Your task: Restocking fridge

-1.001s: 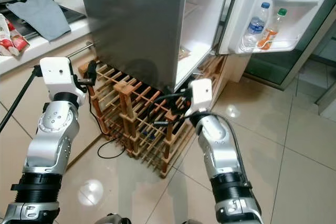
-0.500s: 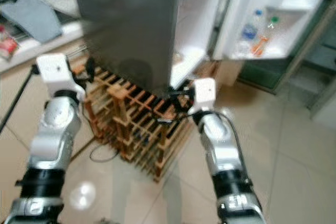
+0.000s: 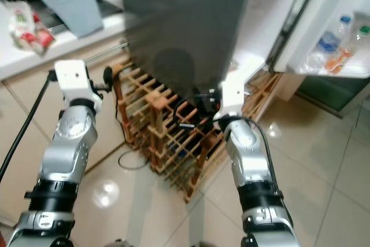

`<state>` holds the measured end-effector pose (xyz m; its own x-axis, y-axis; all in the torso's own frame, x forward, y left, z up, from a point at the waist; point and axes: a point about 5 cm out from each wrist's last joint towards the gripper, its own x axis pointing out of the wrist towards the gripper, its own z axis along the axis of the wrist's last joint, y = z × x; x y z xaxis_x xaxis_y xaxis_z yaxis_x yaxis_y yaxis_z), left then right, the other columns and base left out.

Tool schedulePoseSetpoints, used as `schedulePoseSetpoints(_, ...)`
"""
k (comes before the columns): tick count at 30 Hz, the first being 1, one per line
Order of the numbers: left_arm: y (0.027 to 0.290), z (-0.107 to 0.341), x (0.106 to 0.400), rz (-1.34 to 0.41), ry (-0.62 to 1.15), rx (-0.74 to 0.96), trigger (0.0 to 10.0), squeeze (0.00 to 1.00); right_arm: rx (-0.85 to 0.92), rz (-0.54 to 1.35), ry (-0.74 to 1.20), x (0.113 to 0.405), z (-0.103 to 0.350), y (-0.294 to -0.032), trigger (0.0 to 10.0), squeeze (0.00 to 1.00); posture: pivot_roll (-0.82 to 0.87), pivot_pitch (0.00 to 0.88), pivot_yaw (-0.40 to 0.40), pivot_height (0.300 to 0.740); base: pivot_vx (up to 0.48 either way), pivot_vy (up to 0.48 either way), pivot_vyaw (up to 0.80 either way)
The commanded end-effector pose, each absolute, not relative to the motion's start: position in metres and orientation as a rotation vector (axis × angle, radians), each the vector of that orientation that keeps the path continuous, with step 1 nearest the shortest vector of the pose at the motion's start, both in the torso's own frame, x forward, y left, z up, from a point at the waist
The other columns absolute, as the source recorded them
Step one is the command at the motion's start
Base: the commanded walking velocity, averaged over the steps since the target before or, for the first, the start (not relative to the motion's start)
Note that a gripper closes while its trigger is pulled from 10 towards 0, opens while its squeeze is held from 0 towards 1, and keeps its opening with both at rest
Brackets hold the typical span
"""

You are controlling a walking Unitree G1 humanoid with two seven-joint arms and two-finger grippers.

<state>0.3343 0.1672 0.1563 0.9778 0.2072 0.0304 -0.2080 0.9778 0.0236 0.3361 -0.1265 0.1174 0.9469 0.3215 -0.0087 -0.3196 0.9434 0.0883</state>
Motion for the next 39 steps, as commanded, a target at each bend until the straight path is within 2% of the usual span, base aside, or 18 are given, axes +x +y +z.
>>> schedulePoseSetpoints(1, 0.163, 0.158, 0.335, 0.219, -0.037, 0.036, 10.0, 0.00, 0.076, 0.335, 0.008, 0.337, 0.121, -0.128, 10.0, 0.18, -0.05, 0.000, -0.058, 0.740, 0.000, 0.000, 0.47)
schedulePoseSetpoints(22, 0.157, 0.160, 0.340, 0.223, -0.044, 0.050, 10.0, 0.00, 0.117, 0.393, -0.013, 0.343, 0.129, -0.121, 10.0, 0.19, -0.04, 0.000, -0.057, 0.740, 0.000, 0.000, 0.45)
schedulePoseSetpoints(28, 0.160, 0.159, 0.338, 0.258, -0.028, 0.024, 10.0, 0.00, 0.093, 0.434, -0.014, 0.344, 0.130, -0.115, 10.0, 0.19, -0.03, 0.000, -0.059, 0.740, 0.416, -0.124, 0.42)
schedulePoseSetpoints(30, 0.159, 0.160, 0.338, 0.265, -0.031, 0.015, 10.0, 0.00, 0.074, 0.428, -0.007, 0.345, 0.130, -0.113, 10.0, 0.15, -0.02, 0.000, -0.068, 0.740, 0.433, 0.000, 0.22)
schedulePoseSetpoints(36, 0.160, 0.158, 0.337, 0.274, -0.026, 0.004, 10.0, 0.00, 0.084, 0.428, -0.009, 0.346, 0.131, -0.115, 10.0, 0.17, -0.02, 0.000, -0.077, 0.740, 0.444, 0.000, 0.09)
schedulePoseSetpoints(39, 0.159, 0.158, 0.336, 0.273, -0.046, -0.090, 10.0, 0.00, 0.081, 0.423, -0.007, 0.346, 0.131, -0.117, 10.0, 0.18, -0.02, 0.000, -0.078, 0.740, 0.454, 0.000, 0.49)
